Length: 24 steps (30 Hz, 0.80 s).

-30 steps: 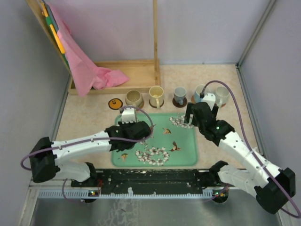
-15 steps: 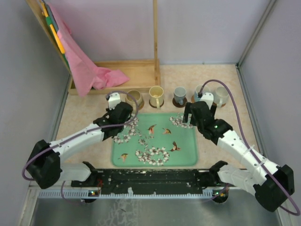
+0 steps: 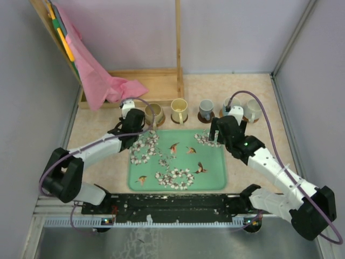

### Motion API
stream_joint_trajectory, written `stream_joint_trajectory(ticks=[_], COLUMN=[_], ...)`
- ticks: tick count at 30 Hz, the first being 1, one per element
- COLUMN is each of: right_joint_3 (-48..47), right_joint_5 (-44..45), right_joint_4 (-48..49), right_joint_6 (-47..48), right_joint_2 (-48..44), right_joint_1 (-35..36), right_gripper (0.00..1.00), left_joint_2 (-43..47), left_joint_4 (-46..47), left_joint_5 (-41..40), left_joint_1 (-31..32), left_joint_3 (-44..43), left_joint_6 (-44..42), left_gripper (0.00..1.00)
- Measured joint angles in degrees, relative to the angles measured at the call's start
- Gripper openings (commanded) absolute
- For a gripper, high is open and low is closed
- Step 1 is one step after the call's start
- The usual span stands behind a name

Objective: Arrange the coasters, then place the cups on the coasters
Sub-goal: Place the cup on the coaster.

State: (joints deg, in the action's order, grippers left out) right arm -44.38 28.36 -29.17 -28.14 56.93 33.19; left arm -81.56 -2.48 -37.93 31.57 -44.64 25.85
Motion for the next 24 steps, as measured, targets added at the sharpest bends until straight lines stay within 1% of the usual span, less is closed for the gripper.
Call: stream_joint_trajectory(ticks=[10, 24], right_joint_3=[0.0, 0.0], right_joint_5=[0.0, 0.0], right_joint_4=[0.0, 0.5], right_joint_6=[0.0, 0.1], right_joint_2=[0.9, 1.3], right_joint_1=[-0.3, -0.5], right_gripper=[0.9, 0.9], left_joint_2=[-2.7, -7.1], left_joint_4=[6.3, 11.1], left_joint_5=[3.9, 6.7], left_joint_1=[-4.7, -7.4], left_joint_3=[0.0, 0.1], left_joint_6=[-2.3, -3.3], left_gripper=[0.0, 0.0])
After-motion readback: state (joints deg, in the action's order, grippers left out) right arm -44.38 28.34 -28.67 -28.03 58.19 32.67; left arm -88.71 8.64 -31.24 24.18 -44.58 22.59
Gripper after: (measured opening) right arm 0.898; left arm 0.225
